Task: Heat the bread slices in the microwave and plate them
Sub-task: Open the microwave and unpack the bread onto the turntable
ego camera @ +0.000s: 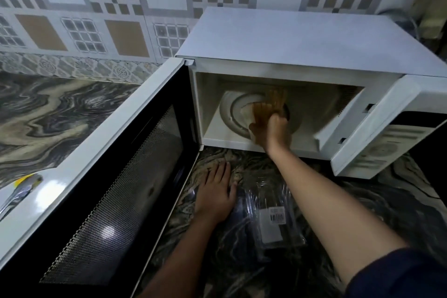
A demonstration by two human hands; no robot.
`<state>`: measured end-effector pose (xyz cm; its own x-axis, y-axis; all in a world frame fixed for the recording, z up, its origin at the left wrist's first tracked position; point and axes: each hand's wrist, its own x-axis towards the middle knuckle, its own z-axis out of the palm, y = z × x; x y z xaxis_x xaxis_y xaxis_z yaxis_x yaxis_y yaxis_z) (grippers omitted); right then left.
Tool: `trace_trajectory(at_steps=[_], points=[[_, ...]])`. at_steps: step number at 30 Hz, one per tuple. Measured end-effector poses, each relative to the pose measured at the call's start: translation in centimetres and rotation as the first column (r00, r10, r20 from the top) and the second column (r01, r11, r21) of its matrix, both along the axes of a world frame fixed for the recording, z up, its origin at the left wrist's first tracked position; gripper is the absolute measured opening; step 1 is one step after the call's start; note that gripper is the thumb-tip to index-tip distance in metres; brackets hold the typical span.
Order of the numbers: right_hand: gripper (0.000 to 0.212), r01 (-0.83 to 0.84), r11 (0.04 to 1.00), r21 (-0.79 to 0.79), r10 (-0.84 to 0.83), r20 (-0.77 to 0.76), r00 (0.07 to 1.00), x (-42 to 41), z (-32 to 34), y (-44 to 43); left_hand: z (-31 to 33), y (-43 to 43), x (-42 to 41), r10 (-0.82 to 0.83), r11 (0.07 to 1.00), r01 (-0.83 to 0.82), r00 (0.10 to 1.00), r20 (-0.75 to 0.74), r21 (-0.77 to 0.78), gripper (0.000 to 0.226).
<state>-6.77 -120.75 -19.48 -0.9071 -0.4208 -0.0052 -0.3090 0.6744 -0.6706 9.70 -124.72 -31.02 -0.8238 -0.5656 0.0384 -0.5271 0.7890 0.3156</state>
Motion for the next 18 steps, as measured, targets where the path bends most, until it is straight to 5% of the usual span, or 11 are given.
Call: trace_trajectory(at_steps=[4,13,18], points=[[0.083,0.013,1.0,0.007,-0.013,0.011,1.0,0.3,0.2,-0.1,0.0,0.0,-0.1,0.006,1.0,-0.006,1.0,-0.011,0.007,0.079],[0.079,-0.007,0.998,0.061,0.007,0.0,1.0,0.9,-0.4,0.2,0.2,0.0,-0.1,0.004,1.0,-0.004,1.0,0.002,0.012,0.073],[0.074,0.004,0.999,-0.041,-0.009,-0.12,0.993,1.0,-1.2,-0.3,0.3,0.0,0.0,0.0,1.0,0.0,1.0,-0.003,0.015,0.075]])
